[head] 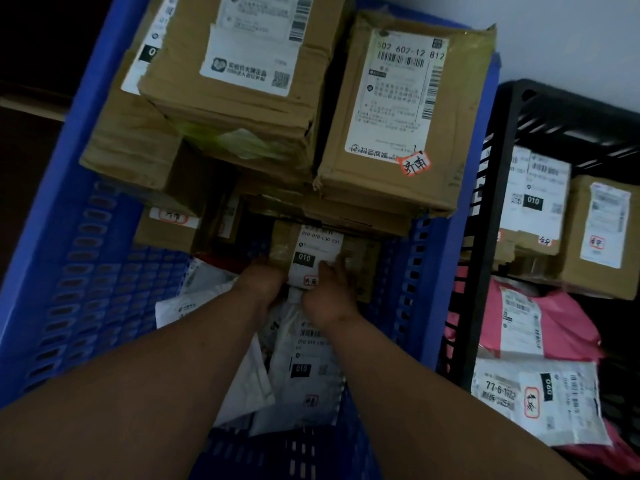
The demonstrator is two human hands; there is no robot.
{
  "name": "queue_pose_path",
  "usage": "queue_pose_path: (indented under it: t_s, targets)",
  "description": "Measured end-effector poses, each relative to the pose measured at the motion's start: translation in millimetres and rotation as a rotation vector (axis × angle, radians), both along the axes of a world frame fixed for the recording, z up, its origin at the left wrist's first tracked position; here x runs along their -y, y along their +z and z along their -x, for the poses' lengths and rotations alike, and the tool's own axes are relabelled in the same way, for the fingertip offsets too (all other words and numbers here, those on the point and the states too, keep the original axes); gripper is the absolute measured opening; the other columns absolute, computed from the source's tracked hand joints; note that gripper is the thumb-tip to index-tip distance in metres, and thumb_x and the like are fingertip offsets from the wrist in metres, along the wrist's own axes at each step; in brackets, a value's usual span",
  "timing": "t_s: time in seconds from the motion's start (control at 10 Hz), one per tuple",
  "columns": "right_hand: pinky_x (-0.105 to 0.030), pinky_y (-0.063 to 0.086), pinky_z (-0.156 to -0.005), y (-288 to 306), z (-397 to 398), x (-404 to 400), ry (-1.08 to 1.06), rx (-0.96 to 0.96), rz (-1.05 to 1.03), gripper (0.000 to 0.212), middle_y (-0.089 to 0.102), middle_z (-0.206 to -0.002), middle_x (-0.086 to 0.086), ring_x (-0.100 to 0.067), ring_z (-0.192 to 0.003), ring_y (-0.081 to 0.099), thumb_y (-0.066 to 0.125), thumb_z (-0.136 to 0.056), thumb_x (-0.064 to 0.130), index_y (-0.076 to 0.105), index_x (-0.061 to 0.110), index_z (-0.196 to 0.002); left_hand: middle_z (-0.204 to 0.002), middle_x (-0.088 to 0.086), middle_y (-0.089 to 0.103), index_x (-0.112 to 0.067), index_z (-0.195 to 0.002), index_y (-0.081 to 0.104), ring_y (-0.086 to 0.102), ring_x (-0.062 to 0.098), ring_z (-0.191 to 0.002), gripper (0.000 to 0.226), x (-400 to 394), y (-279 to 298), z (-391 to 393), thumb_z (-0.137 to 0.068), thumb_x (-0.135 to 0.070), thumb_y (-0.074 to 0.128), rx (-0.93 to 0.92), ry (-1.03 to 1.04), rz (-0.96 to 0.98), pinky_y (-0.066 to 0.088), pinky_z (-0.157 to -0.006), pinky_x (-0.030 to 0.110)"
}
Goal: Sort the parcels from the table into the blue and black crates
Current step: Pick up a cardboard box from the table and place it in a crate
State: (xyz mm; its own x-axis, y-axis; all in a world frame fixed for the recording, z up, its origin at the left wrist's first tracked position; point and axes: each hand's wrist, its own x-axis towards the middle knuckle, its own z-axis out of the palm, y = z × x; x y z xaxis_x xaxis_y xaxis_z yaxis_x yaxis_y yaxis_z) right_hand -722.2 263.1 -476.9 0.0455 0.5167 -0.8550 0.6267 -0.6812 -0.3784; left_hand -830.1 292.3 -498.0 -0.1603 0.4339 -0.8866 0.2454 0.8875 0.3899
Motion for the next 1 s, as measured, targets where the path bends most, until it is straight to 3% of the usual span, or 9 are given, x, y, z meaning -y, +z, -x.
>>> queue_pose_path:
  t_s: [0.1, 0.2, 0.3, 0.4, 0.5, 0.7, 0.8, 0.9, 1.0]
  targets:
    - [-0.031, 0.015, -0.121, 9.3, -5.5, 1.5, -0.024, -0.008, -0.032, 0.065, 0.007, -0.163, -0.005, -0.025, -0.147, 0.014, 0.046, -0.095, 0.014, 0.022, 0.014, -0.155, -0.143, 0.026, 0.043, 0.000, -0.142, 0.036, 0.045, 0.037, -0.129, 0.041, -3.6, -1.9, -0.6, -0.102, -0.004, 0.040, -0.114, -0.407, 0.059, 0.039, -0.104, 0.036]
    - [-0.025, 0.029, -0.112, 25.9, -9.8, 0.3, -0.074, -0.033, -0.053, 0.053, 0.034, -0.152, -0.010, -0.025, -0.135, 0.036, 0.045, -0.092, 0.005, 0.040, 0.008, -0.145, -0.141, 0.030, 0.042, 0.014, -0.136, 0.037, 0.042, 0.038, -0.130, 0.036, -0.1, 6.9, -0.1, -0.101, 0.003, 0.038, -0.131, -0.413, 0.069, 0.034, -0.102, 0.029]
    - [-0.020, 0.033, -0.100, 46.0, -14.2, 3.4, -0.050, -0.080, -0.037, 0.044, 0.042, -0.146, -0.012, -0.025, -0.130, 0.043, 0.043, -0.097, 0.005, 0.043, 0.004, -0.141, -0.133, 0.019, 0.053, 0.000, -0.137, 0.044, 0.052, 0.031, -0.120, 0.039, 13.9, 46.6, -5.2, -0.098, -0.004, 0.050, -0.098, -0.371, -0.054, 0.042, -0.092, 0.026]
    - [-0.015, 0.032, -0.096, 69.0, -18.0, 14.2, -0.049, -0.128, -0.042, 0.047, 0.040, -0.148, -0.011, -0.024, -0.131, 0.042, 0.041, -0.098, 0.006, 0.039, 0.007, -0.146, -0.125, 0.014, 0.058, -0.009, -0.127, 0.051, 0.055, 0.030, -0.114, 0.030, 32.3, 88.9, -9.0, -0.097, -0.008, 0.052, -0.022, -0.290, -0.156, 0.044, -0.100, 0.035]
    - [-0.019, 0.031, -0.108, 97.1, -22.4, 28.9, -0.066, -0.178, -0.054, 0.049, 0.039, -0.150, -0.010, -0.023, -0.131, 0.043, 0.040, -0.099, 0.007, 0.038, 0.011, -0.148, -0.105, 0.000, 0.061, -0.032, -0.105, 0.051, 0.058, 0.019, -0.096, 0.022, 54.2, 128.7, -11.2, -0.097, -0.011, 0.051, 0.009, -0.133, -0.206, 0.050, -0.085, 0.035]
    - [-0.024, 0.042, -0.099, 157.9, -41.7, 56.1, -0.035, -0.165, -0.119, 0.046, 0.049, -0.143, -0.010, -0.024, -0.125, 0.050, 0.045, -0.097, 0.012, 0.045, 0.012, -0.143, -0.089, -0.009, 0.054, -0.028, -0.128, 0.046, 0.056, 0.016, -0.086, 0.040, 85.9, 183.1, -22.3, -0.093, -0.011, 0.053, -0.028, -0.098, -0.281, 0.051, -0.082, 0.034]
    - [-0.028, 0.049, -0.094, 192.5, -54.5, 77.5, -0.081, -0.154, -0.170, 0.038, 0.056, -0.134, -0.010, -0.024, -0.117, 0.056, 0.048, -0.096, 0.015, 0.055, 0.011, -0.133, -0.108, 0.006, 0.065, -0.018, -0.131, 0.053, 0.062, 0.026, -0.095, 0.038, 100.2, 208.1, -35.4, -0.093, -0.014, 0.053, -0.013, -0.134, -0.279, 0.054, -0.087, 0.043]
    - [-0.026, 0.048, -0.082, 225.0, -72.7, 106.9, -0.143, -0.110, -0.248, 0.033, 0.061, -0.127, -0.011, -0.022, -0.108, 0.059, 0.048, -0.094, 0.014, 0.060, 0.011, -0.124, -0.124, 0.008, 0.061, -0.022, -0.139, 0.046, 0.059, 0.027, -0.105, 0.045, 117.3, 233.2, -51.4, -0.095, -0.020, 0.053, -0.011, -0.173, -0.318, 0.051, -0.094, 0.042]
    - [-0.028, 0.046, -0.088, 248.7, -90.6, 142.4, -0.163, -0.042, -0.296, 0.033, 0.060, -0.127, -0.012, -0.026, -0.114, 0.058, 0.051, -0.094, 0.015, 0.060, 0.009, -0.125, -0.142, 0.009, 0.048, -0.024, -0.148, 0.036, 0.054, 0.027, -0.112, 0.056, 142.8, 257.3, -66.6, -0.095, -0.025, 0.055, 0.013, -0.225, -0.353, 0.049, -0.098, 0.043]
